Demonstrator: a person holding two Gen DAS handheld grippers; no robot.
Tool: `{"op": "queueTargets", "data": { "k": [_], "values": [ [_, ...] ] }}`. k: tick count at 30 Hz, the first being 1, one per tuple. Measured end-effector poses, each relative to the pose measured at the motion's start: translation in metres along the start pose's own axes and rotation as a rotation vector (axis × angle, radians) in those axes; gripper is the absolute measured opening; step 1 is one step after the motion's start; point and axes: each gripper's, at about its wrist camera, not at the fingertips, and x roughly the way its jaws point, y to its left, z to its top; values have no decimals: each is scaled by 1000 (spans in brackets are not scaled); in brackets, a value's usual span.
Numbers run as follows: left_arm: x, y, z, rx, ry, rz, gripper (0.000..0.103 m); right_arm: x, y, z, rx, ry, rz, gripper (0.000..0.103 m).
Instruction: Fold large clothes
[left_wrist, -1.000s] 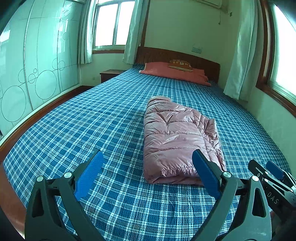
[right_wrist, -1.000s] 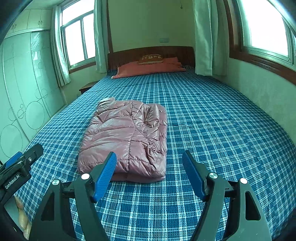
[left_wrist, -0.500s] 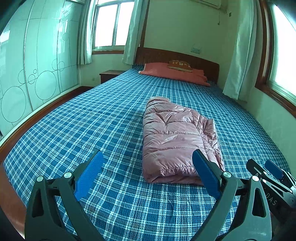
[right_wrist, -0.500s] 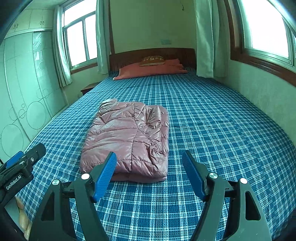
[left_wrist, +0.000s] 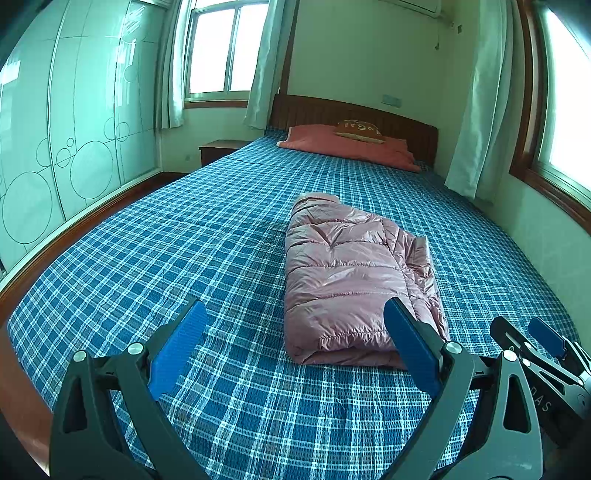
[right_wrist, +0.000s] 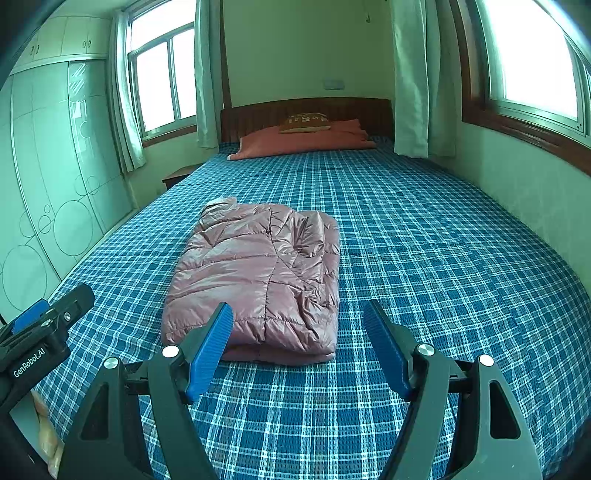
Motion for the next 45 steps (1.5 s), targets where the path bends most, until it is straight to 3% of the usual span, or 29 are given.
{"op": "queueTargets", "data": {
  "k": [19,23,33,37,45],
  "values": [
    [-3,-2,0,15,-18,-3,97,1,-1,-1,0,1,1,72],
    [-3,-5,0,33,-23,31,97,1,-2,-1,0,0,2,72],
    [-1,-6,-1,42,-28,-6,101,4,-1,-5,4,10,0,72],
    [1,-6,-2,36,-36,30,101,7,-1,-7,7,17,-1,72],
    [14,0,-1,31,-38,30,101,18,-8,-10,20,38,-8,72]
  ]
}}
